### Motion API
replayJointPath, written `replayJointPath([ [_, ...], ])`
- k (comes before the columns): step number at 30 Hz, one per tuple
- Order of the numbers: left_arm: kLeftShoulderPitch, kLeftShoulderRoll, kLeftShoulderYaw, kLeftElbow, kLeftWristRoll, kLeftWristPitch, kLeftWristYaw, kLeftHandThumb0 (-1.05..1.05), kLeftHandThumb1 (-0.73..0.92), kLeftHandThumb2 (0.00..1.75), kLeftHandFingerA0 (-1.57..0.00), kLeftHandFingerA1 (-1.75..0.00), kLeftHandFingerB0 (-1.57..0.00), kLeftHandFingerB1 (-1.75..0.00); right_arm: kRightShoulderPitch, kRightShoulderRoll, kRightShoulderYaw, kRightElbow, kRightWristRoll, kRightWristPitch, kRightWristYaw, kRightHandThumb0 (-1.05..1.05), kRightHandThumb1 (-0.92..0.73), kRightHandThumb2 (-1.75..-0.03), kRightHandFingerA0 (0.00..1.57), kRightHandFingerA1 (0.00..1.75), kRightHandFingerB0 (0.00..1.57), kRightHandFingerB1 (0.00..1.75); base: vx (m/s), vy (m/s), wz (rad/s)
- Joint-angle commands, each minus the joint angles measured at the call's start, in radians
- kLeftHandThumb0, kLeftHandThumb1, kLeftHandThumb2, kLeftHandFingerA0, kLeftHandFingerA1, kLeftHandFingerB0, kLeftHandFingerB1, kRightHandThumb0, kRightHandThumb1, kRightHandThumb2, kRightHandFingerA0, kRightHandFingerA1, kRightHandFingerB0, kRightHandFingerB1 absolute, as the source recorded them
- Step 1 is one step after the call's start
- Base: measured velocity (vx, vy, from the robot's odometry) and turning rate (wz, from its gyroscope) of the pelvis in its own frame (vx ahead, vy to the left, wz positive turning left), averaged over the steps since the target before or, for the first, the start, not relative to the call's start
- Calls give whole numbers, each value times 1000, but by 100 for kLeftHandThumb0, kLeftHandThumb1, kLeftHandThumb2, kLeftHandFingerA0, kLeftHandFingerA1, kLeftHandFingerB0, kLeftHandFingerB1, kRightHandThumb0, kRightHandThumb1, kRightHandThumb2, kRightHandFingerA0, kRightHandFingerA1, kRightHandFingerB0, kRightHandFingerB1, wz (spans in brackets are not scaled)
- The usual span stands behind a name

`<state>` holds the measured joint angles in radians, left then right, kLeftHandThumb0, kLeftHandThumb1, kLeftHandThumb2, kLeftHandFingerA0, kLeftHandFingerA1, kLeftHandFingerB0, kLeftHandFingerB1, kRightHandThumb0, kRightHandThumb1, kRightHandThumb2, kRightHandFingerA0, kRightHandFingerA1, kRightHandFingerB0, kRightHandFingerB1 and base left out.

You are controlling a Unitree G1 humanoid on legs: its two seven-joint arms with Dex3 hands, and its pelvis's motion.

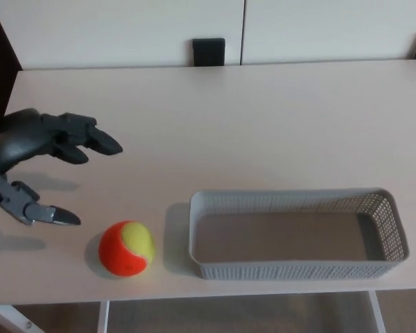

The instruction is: The robot walk towards a table in front and uses its left hand to pickup a tennis ball on the left side and put it in a container on the right hand side

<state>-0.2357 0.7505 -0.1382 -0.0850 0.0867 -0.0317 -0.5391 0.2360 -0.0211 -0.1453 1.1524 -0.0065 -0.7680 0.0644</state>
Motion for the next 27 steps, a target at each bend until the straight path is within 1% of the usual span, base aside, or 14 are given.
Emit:
replayJointPath([
  [1, 33, 25, 13, -78, 22, 52, -50, -53, 28, 62, -33, -53, -36, -50, -9, -13, -6, 9, 10, 24, -2, -72, -65, -97, 8, 58, 0, 29, 0, 0, 0],
  [6, 44, 44, 13, -132, 56, 65, -69, -71, 29, 64, -20, -57, -27, -54, -6, -11, -8, 6, 15, 25, 2, -73, -65, -103, 5, 57, 1, 32, 0, 0, 0],
  [7, 46, 44, 15, -136, 57, 72, -70, -77, 31, 66, -19, -56, -27, -52, -5, -12, -6, 8, 13, 25, 3, -68, -87, -66, 9, 59, 0, 22, 0, 0, 0],
  [8, 47, 45, 17, -141, 58, 81, -70, -77, 31, 66, -19, -56, -27, -52, -5, -14, -4, 10, 11, 24, 4, -68, -87, -66, 9, 59, 0, 22, 0, 0, 0],
  [9, 51, 47, 19, -143, 62, 85, -70, -80, 32, 66, -20, -56, -27, -52, -4, -14, -2, 10, 11, 23, 7, -73, -65, -96, 9, 59, 0, 27, 0, 0, 0],
  [10, 48, 47, 18, -144, 64, 93, -72, -81, 33, 68, -20, -54, -27, -53, -3, -15, 1, 7, 6, 23, 3, -75, -67, -100, 4, 53, 0, 27, 0, 0, 0],
  [11, 44, 47, 16, -145, 66, 104, -74, -81, 33, 68, -20, -54, -27, -53, -3, -16, 5, 3, 1, 23, -2, -75, -67, -100, 4, 53, 0, 27, 0, 0, 0],
  [12, 40, 43, 14, -142, 71, 99, -70, -82, 41, 55, -22, -53, -27, -49, -6, -16, 5, 2, 5, 24, 1, -75, -66, -100, 4, 53, 0, 27, 0, 0, 0],
  [14, 37, 33, 10, -136, 79, 93, -60, -81, 40, 55, -25, -51, -30, -46, -8, -16, 5, 1, 8, 24, 3, -74, -65, -97, 8, 58, 0, 27, 0, 0, 0],
  [16, 36, 27, 8, -131, 85, 85, -54, -80, 41, 55, -26, -51, -31, -46, -10, -16, 5, 2, 8, 25, 3, -72, -65, -97, 7, 57, 0, 28, 0, 0, 0],
  [17, 38, 21, 8, -128, 85, 85, -52, -80, 33, 69, -25, -49, -32, -48, -11, -15, 6, 3, 7, 27, 0, -75, -66, -98, 5, 56, 0, 28, 0, 0, 0],
  [25, 15, -24, -37, -93, 138, 112, -42, -78, 32, 66, -26, -48, -31, -45, -15, -19, 3, 7, 12, 26, 3, -73, -65, -97, 8, 58, 0, 28, 0, 0, 0],
  [26, 11, -29, -43, -81, 149, 102, -37, -78, 32, 66, -25, -47, -30, -46, -18, -17, 1, 6, 15, 31, 3, -68, -86, -67, 7, 58, 0, 23, 0, 0, 0],
  [27, 10, -31, -46, -76, 154, 98, -35, -78, 32, 66, -25, -47, -30, -46, -20, -16, 1, 5, 16, 32, 3, -68, -86, -67, 7, 58, 0, 23, 0, 0, 0],
])
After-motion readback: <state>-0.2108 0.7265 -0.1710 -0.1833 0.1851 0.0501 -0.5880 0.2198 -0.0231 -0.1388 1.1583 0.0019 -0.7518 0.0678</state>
